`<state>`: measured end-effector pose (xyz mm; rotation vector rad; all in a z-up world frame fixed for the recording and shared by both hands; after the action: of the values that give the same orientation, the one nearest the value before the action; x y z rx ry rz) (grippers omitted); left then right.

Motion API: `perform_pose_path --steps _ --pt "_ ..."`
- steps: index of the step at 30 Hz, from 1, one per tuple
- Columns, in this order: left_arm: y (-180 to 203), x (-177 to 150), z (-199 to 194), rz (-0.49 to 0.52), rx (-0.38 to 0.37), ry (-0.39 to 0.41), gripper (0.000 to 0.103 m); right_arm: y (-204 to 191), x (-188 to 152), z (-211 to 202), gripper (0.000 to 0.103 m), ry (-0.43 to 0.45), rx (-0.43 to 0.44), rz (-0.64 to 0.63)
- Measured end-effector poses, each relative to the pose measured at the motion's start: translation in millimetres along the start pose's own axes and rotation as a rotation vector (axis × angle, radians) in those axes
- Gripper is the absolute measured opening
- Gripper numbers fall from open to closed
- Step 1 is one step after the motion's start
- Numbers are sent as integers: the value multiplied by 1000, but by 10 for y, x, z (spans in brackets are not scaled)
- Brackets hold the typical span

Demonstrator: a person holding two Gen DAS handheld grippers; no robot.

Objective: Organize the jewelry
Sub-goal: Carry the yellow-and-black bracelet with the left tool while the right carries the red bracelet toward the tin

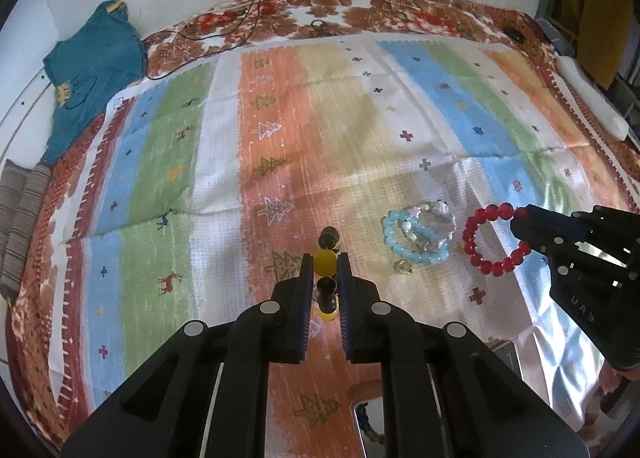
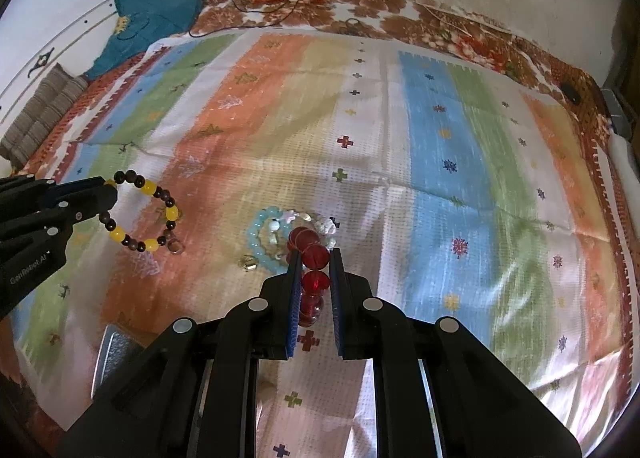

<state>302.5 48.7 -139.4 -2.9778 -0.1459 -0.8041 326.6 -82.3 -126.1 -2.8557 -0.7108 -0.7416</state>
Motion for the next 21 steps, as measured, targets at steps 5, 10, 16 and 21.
perform_pose_path --steps 5,10,16,21 --pt "14 -35 -130 -9 -16 14 11 -40 -35 -80 14 11 3 -5" --pt "77 -80 -270 -14 -45 23 11 -81 -71 -175 14 24 10 -7" --pt "119 -124 -442 -8 -53 49 11 -180 -98 -372 14 57 30 -11" --pt "155 -175 -579 -1 -59 66 11 -282 -135 -517 14 80 44 -23"
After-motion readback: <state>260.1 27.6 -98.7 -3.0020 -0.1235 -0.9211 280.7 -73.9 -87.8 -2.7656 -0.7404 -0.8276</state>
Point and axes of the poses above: each gripper's, at about its wrist camera, not at the fingertips, and z roughly the way its jaws point, y to its right, x to its top, the point moved 10 cm from there along z, roughly the way its jaws point, and after that the axes turned 1 degree about -z, right-handed, at the moved point
